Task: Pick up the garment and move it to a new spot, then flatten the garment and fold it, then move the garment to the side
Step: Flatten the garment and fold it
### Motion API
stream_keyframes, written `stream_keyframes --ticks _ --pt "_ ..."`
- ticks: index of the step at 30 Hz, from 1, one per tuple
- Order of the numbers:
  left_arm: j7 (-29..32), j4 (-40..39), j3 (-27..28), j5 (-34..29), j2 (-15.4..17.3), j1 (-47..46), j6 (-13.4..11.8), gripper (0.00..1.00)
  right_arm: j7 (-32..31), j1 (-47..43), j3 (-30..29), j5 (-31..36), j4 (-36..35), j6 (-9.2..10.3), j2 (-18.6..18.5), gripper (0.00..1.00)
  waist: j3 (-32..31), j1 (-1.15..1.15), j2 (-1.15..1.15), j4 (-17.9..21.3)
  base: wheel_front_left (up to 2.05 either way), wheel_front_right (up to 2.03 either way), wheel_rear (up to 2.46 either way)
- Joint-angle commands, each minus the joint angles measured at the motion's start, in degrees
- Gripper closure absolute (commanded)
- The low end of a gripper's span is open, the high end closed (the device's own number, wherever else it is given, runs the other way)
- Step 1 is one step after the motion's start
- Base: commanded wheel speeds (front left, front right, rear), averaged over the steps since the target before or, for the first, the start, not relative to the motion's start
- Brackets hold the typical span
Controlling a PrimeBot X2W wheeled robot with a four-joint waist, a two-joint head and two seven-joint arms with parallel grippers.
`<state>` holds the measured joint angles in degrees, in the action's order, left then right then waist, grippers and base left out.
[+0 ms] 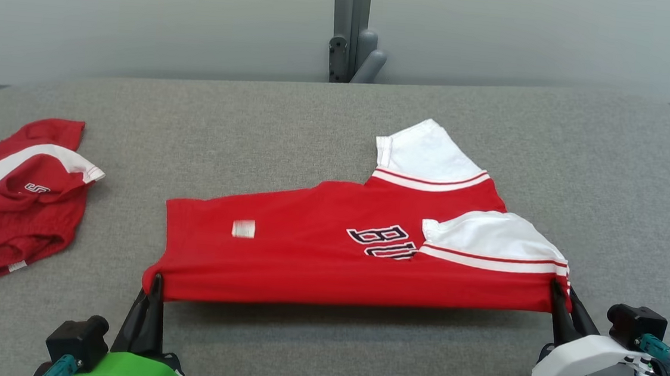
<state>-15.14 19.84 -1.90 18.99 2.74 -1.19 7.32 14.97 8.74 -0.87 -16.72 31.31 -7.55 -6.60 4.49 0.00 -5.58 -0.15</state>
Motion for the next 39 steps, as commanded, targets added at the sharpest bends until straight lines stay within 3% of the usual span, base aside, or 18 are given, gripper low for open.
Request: stream_keyframes --ticks 1,21,22,23,24,29,39 --pt "0.03 0.14 0.39 -0.29 0.29 1.12 0.11 1.00 0.10 -0.53 -0.23 -0.30 -0.18 0.13 -0.57 1.00 -3.40 0.00 0.00 0.64 0.00 0.00 0.00" --pt "0.02 8.94 -0.16 0.73 0.32 6.80 -1.49 1.00 0.10 -6.85 2.15 0.10 2.47 0.13 -0.86 1.00 -1.24 0.00 0.00 1.12 0.00 0.00 0.00" --pt "0.02 9.61 -0.28 0.91 0.33 6.67 -1.64 0.82 0.10 -6.90 1.91 0.08 2.54 0.13 -0.95 1.00 -1.04 0.00 0.00 1.05 0.00 0.00 0.00" --pt "0.03 10.06 -0.35 0.60 0.36 6.35 -1.95 0.00 0.10 -6.84 1.42 0.42 2.55 0.13 -1.24 0.63 -0.79 0.00 0.00 0.95 0.00 0.00 0.00" --pt "0.03 10.54 -0.44 0.15 0.35 5.97 -2.21 0.00 0.10 -6.69 1.02 0.85 2.48 0.13 -1.38 0.00 -0.52 0.00 0.00 0.83 0.00 0.00 0.00" --pt "0.02 8.73 -0.23 -1.31 0.29 4.01 -3.75 0.00 0.10 -4.41 -1.87 3.36 0.19 0.12 -0.87 0.00 1.42 0.00 0.00 0.42 0.00 0.00 0.00" --pt "0.03 8.88 0.14 -6.23 0.28 -8.40 -2.39 0.00 0.10 5.61 -1.63 6.08 -3.29 0.12 -0.79 0.00 9.63 0.00 0.00 -0.21 0.00 0.00 0.00"
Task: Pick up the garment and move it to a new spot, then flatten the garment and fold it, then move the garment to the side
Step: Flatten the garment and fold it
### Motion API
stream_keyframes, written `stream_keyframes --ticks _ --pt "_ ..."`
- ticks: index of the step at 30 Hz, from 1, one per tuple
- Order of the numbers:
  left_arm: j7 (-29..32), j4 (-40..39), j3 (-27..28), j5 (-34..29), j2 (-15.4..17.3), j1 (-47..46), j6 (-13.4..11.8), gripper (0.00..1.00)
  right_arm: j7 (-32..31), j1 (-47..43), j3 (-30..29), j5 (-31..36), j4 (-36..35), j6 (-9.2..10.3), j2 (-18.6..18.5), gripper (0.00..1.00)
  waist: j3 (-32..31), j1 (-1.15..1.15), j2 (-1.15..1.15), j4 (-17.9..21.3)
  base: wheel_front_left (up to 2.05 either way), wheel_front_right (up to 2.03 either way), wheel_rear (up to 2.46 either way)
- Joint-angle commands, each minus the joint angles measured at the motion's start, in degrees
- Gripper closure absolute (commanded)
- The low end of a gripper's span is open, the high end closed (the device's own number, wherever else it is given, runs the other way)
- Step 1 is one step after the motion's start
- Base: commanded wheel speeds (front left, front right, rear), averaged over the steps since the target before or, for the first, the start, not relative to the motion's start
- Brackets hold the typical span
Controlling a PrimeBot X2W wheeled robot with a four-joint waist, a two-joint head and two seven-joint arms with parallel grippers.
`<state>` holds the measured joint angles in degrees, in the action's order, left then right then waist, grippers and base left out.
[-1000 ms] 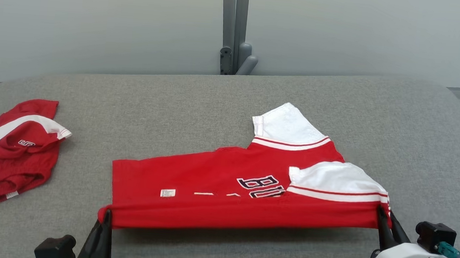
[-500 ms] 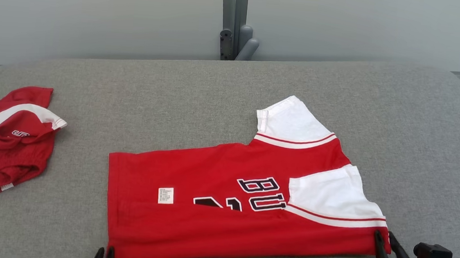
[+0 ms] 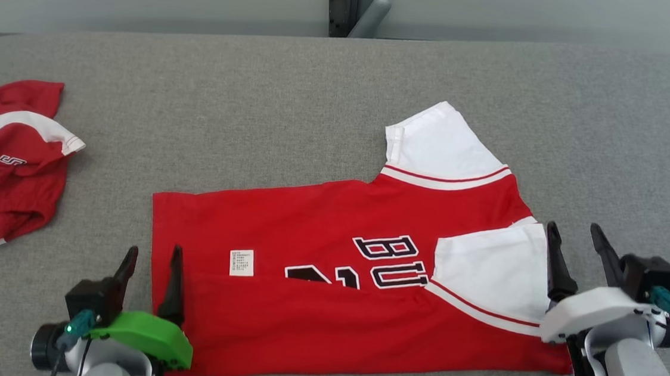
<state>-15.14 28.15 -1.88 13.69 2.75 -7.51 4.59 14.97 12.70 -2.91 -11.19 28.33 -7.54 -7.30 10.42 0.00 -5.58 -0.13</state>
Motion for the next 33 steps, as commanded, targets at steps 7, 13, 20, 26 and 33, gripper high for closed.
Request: stream_keyframes --ticks 7,13,20,26,33 --pt "0.04 4.60 2.38 -2.97 0.26 -10.20 0.88 0.00 0.10 9.10 3.54 0.76 0.02 0.11 -0.60 0.00 8.38 0.00 -0.01 0.37 0.00 0.00 0.00" --pt "0.03 8.95 3.92 -4.45 0.55 -16.26 1.50 0.00 0.10 14.84 6.46 0.17 0.67 0.11 -1.50 0.00 11.77 0.00 -0.01 0.11 0.00 0.00 0.00" --pt "0.05 12.30 4.24 -6.23 0.71 -19.93 1.93 0.00 0.10 24.01 11.59 -0.75 5.46 0.11 -4.53 0.00 14.14 0.00 -0.01 -1.15 0.00 0.00 0.00" --pt "0.07 13.33 3.58 -5.83 0.42 -21.48 2.29 0.82 -2.93 34.40 17.98 -4.88 14.96 0.11 -7.59 0.00 15.50 0.00 -0.01 -3.08 0.00 0.00 0.00" --pt "0.08 13.60 0.31 -4.44 0.30 -23.19 2.81 1.00 -13.96 45.09 25.00 -12.24 22.99 0.11 -10.45 0.00 17.31 0.00 -0.01 -5.77 0.00 0.00 0.00"
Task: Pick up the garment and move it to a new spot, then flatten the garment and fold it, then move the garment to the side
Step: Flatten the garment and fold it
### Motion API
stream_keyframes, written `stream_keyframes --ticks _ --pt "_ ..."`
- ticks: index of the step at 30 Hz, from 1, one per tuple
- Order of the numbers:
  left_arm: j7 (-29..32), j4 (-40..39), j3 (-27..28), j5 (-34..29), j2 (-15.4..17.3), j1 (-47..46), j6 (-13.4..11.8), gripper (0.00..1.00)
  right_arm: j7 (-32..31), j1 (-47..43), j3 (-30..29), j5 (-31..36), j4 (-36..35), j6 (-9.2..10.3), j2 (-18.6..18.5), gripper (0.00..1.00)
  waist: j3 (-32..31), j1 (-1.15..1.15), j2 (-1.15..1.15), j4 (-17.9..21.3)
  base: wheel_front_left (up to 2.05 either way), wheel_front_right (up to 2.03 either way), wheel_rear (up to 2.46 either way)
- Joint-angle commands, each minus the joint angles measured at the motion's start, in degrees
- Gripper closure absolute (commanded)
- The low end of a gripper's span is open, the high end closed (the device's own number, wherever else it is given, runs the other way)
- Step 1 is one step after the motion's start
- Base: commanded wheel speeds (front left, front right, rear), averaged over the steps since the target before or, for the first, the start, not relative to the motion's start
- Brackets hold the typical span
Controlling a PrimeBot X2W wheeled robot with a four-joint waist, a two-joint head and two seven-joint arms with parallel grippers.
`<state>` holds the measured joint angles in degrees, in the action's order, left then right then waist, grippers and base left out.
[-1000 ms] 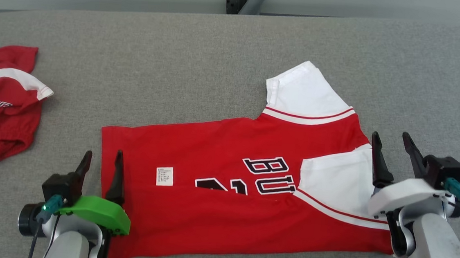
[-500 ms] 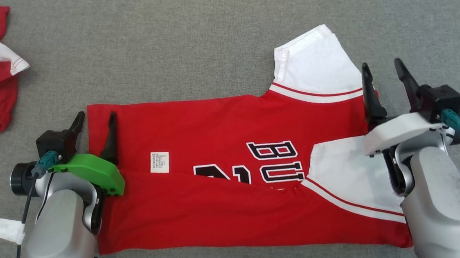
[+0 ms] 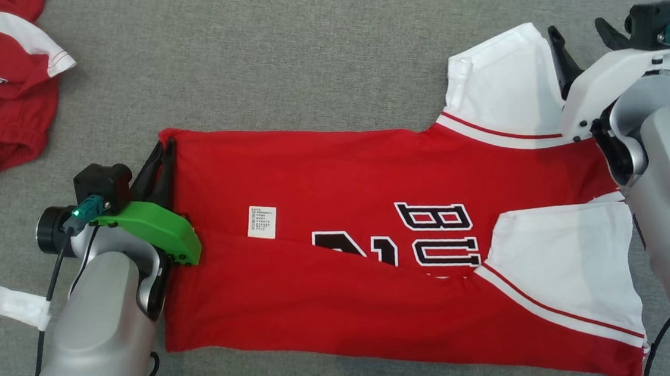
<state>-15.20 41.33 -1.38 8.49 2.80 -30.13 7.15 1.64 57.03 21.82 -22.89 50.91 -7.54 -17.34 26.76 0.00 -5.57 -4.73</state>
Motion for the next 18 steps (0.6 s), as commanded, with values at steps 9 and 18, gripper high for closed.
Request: stream_keyframes --ticks 9,18 --pt "0.13 -1.66 -8.89 7.05 0.12 -2.16 0.45 1.00 -12.94 6.58 9.66 -8.64 6.01 0.11 -2.97 0.00 3.30 0.00 -0.01 -4.45 0.00 0.00 0.00" --pt "0.13 -3.25 -10.22 8.11 0.14 -2.19 0.42 1.00 -15.04 7.29 14.08 -12.30 7.91 0.11 -3.65 1.00 3.87 0.00 -0.01 -5.21 0.00 0.00 0.00"
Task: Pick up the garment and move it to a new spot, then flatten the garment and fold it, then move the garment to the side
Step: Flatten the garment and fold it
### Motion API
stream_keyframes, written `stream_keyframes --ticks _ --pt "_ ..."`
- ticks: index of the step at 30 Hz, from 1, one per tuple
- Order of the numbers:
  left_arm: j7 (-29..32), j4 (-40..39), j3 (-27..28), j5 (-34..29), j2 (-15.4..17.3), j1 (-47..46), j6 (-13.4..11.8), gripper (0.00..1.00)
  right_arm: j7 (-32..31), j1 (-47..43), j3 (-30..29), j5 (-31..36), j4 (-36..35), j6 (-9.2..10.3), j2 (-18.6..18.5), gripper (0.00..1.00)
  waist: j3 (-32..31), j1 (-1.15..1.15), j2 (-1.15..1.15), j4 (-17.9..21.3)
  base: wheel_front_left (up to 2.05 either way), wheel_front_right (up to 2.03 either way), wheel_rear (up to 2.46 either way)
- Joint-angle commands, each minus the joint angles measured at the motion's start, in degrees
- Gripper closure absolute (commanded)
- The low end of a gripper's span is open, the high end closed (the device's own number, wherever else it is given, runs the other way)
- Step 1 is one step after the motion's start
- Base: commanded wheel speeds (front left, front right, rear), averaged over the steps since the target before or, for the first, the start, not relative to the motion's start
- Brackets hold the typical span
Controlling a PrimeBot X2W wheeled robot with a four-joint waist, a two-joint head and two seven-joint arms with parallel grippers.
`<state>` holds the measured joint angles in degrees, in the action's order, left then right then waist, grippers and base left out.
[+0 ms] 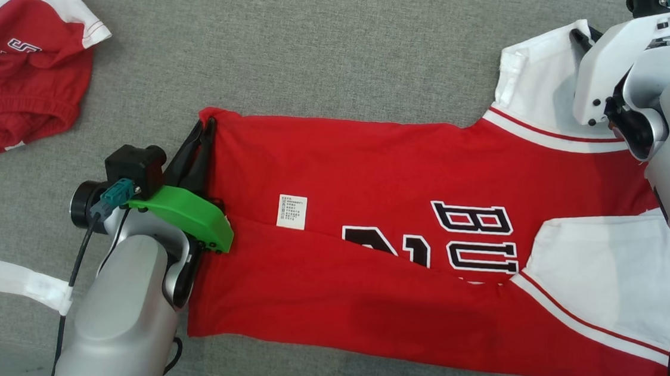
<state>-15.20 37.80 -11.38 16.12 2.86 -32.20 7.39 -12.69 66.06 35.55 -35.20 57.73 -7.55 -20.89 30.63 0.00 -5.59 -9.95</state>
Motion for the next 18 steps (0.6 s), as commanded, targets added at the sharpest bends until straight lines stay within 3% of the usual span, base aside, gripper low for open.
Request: stream_keyframes --ticks 1,9,18 --pt "0.13 0.14 -0.15 0.40 0.08 0.01 0.18 1.00 -0.02 -1.41 0.58 -0.30 1.10 0.13 -0.40 1.00 -0.03 0.00 0.01 0.04 0.00 0.00 0.00" --pt "0.11 -0.79 2.77 -1.19 0.14 2.17 0.18 1.00 8.27 -1.31 1.71 -2.38 2.47 0.12 -0.19 1.00 -3.81 0.00 0.01 1.53 0.00 0.00 0.00" --pt "0.11 -1.69 4.59 -2.74 0.45 7.32 0.18 1.00 15.19 -7.42 4.04 -7.78 1.10 0.12 0.90 1.00 -13.12 0.00 0.01 4.73 0.00 0.00 0.00"
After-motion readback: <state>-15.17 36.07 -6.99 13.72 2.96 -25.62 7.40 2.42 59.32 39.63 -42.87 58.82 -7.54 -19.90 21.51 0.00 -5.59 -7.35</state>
